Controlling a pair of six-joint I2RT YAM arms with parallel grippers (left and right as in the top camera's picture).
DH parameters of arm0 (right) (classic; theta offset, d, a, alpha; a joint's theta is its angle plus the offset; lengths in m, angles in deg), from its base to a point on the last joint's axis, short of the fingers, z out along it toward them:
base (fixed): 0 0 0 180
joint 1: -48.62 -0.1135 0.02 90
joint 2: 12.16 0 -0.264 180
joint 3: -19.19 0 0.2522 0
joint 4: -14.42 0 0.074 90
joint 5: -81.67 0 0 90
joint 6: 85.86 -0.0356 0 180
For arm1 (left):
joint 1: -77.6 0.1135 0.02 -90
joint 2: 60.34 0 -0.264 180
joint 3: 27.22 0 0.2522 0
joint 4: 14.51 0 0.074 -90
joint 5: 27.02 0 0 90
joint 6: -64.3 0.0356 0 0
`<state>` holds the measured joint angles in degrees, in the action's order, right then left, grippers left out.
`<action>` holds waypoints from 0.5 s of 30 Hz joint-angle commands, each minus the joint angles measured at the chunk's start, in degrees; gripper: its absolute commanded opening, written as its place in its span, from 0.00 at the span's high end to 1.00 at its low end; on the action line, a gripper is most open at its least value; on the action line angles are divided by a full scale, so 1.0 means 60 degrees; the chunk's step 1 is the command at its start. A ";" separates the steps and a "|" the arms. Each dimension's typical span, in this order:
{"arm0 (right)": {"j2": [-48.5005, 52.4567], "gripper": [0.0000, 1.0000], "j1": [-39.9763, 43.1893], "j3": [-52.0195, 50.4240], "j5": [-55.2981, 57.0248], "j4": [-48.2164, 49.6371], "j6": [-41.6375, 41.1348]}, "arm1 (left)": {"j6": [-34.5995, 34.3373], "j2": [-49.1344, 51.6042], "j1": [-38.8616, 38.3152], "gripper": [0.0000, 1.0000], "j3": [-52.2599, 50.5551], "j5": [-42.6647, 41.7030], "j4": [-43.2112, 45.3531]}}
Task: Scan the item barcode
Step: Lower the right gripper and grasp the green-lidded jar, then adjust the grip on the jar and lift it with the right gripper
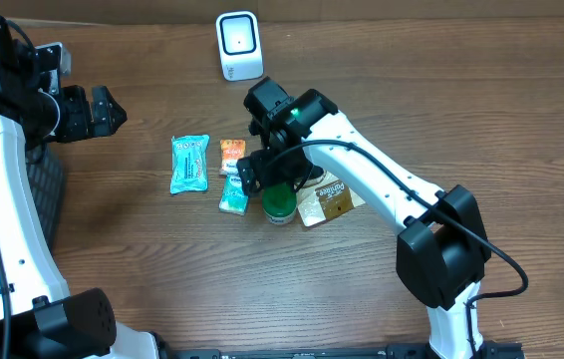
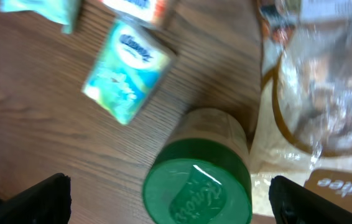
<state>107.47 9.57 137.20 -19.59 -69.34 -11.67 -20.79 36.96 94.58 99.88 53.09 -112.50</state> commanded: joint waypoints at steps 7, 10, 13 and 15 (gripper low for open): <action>-0.0077 0.28 -0.0011 -0.1246 0.0219 0.0554 -0.2157 | 0.0182 -0.0036 -0.0018 0.01 0.0124 -0.0106 0.0015; -0.0077 0.41 -0.0022 -0.1253 0.0222 0.0550 -0.2149 | 0.0182 -0.0036 -0.0018 0.00 0.0124 -0.0109 0.0015; -0.0077 0.50 -0.0018 -0.1246 0.0219 0.0667 -0.1953 | 0.0182 -0.0036 -0.0018 0.00 0.0124 -0.0106 0.0015; -0.0080 0.50 -0.0018 -0.1202 0.0131 0.0892 -0.1231 | 0.0182 -0.0036 -0.0018 0.00 0.0124 -0.0109 0.0015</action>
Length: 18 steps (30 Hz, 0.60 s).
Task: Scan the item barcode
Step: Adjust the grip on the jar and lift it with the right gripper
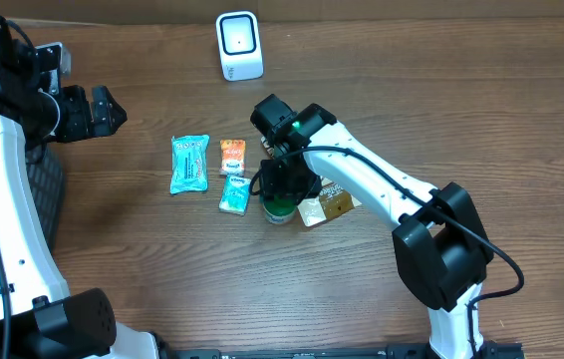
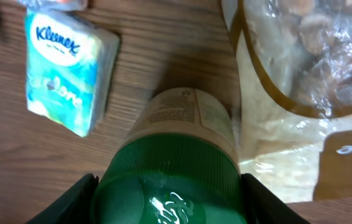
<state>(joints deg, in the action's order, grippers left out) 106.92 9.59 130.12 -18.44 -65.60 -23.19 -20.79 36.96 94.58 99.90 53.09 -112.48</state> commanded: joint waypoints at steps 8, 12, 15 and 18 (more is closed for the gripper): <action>0.0007 0.51 -0.0033 0.0623 0.0022 0.0426 0.7417 | 0.0182 -0.0036 -0.0022 0.00 0.0120 -0.0109 0.0011; 0.0007 0.38 -0.0095 0.0623 -0.0135 0.0379 1.1143 | 0.0182 -0.0036 -0.0018 0.01 0.0120 -0.0106 0.0011; 0.0007 0.27 -0.0277 0.0623 -0.0157 0.0073 1.3697 | 0.0186 -0.0036 -0.0018 0.00 0.0120 -0.0109 0.0011; 0.0007 0.26 -0.0481 0.0623 -0.0153 -0.0157 1.5154 | 0.0182 -0.0036 -0.0022 0.00 0.0120 -0.0106 0.0011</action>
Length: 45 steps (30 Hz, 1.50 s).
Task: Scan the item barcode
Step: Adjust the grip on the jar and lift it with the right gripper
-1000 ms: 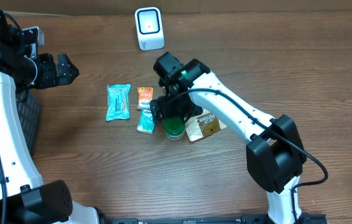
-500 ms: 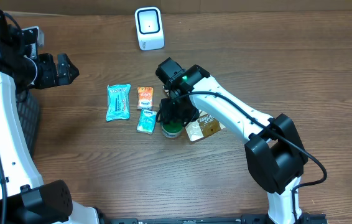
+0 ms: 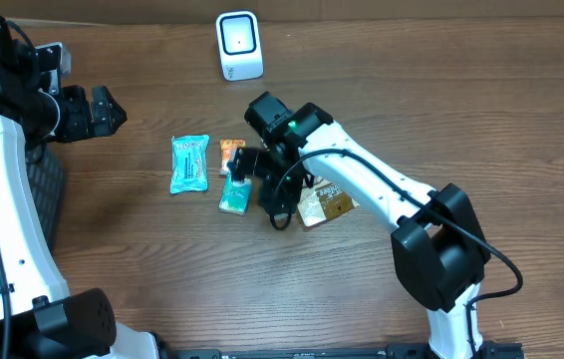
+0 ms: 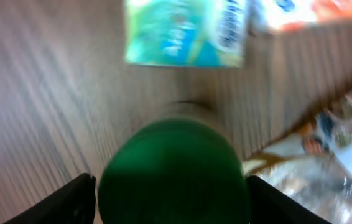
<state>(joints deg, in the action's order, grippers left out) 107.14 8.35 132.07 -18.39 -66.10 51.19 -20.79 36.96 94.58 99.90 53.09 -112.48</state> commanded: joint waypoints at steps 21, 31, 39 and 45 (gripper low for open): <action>-0.0040 0.00 -0.0047 0.1880 -0.0044 -0.1672 -0.5683 | 0.0182 -0.0036 -0.0018 0.00 0.0120 -0.0106 0.0011; -0.0022 0.04 -0.0044 0.0382 0.0466 -0.0219 -0.6237 | 0.0182 -0.0036 -0.0018 0.01 0.0120 -0.0106 0.0011; -0.0022 0.11 -0.0044 -0.0153 0.0495 0.0160 -0.5982 | 0.0182 -0.0036 -0.0018 0.00 0.0120 -0.0106 0.0011; -0.0018 0.19 -0.0044 -0.0197 0.0488 0.0306 -0.5803 | 0.0186 -0.0036 -0.0018 0.00 0.0120 -0.0109 0.0011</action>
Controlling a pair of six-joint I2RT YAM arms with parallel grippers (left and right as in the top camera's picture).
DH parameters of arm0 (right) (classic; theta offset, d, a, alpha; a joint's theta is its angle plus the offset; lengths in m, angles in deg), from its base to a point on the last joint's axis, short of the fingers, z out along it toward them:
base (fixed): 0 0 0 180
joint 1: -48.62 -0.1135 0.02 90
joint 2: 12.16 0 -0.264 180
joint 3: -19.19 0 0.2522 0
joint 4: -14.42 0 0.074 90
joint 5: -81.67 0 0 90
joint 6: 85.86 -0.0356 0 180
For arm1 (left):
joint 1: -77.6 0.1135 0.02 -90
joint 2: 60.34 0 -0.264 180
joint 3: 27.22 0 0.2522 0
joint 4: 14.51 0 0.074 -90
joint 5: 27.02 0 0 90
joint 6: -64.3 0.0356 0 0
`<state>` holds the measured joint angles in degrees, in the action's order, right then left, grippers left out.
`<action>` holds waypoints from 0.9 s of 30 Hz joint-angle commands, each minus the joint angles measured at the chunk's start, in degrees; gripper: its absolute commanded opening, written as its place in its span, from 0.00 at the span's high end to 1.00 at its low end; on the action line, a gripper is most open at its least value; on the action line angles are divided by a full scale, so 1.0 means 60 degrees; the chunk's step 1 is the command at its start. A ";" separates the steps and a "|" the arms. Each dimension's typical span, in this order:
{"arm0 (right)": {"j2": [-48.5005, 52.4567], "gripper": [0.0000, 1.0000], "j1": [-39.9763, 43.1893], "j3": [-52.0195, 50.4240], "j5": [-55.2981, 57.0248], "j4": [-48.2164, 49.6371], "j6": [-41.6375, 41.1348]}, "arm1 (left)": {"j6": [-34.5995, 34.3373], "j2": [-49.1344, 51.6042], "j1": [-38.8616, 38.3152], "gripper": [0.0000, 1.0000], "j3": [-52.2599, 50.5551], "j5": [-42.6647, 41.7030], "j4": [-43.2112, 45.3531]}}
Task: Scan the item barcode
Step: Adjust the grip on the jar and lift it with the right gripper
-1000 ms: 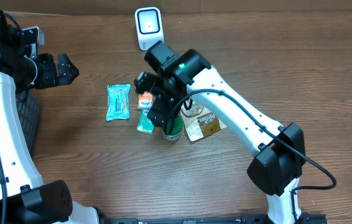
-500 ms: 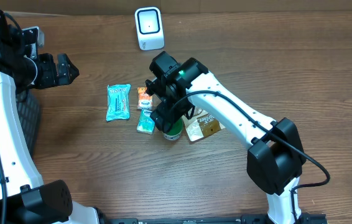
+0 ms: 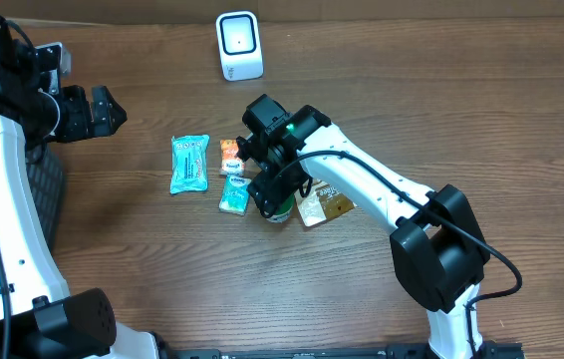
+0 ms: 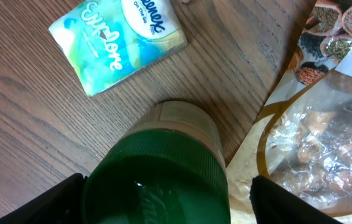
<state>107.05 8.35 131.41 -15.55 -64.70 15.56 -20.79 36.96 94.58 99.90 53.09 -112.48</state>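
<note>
The item is a jar with a green lid (image 3: 281, 209) (image 4: 157, 183), standing on the table between a tissue pack and a snack bag. My right gripper (image 3: 273, 191) (image 4: 166, 202) is low over it, open, one finger on each side of the lid. The left finger (image 4: 55, 202) is against the lid's edge; a small gap separates the right finger (image 4: 306, 202) from it. No barcode shows on the jar. The white scanner (image 3: 239, 45) stands at the table's far edge. My left gripper (image 3: 111, 110) hovers open at the far left, holding nothing.
A Kleenex tissue pack (image 3: 233, 193) (image 4: 119, 43) lies just left of the jar, and a clear snack bag (image 3: 324, 202) (image 4: 316, 124) touches its right side. A teal packet (image 3: 189, 163) and a small orange packet (image 3: 231, 155) lie further left.
The right wrist has turned over the jar, so the tissue pack sits differently in its view. The fingers stand slightly wider, with a gap at the right side of the lid. The left arm is unchanged.
My right gripper was first wide open, well above the jar. Then it was low, with both fingers tight against the green lid. Then the wrist was turned, the lid still between the fingers. Now the fingers are slightly wider and the jar stands in the same place.
</note>
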 commanded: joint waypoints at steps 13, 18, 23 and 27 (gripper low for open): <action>0.0011 0.32 -0.0025 -0.0463 0.0018 0.0346 0.0087 | 0.0182 -0.0036 -0.0018 0.00 0.0120 -0.0109 0.0015; 0.0011 0.27 -0.0025 -0.0528 0.0018 0.0357 0.0098 | 0.0182 -0.0036 -0.0018 0.00 0.0120 -0.0106 0.0011; 0.0011 0.26 -0.0025 -0.0678 0.0018 0.0386 0.0098 | 0.0186 -0.0036 -0.0018 0.00 0.0120 -0.0106 0.0011; 0.0011 0.30 -0.0025 -0.0678 0.0022 0.0419 0.0098 | 0.0182 -0.0036 -0.0018 0.00 0.0120 -0.0109 0.0011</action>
<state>107.05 8.35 127.74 -15.42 -62.65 16.15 -20.79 36.96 94.58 99.90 53.09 -112.48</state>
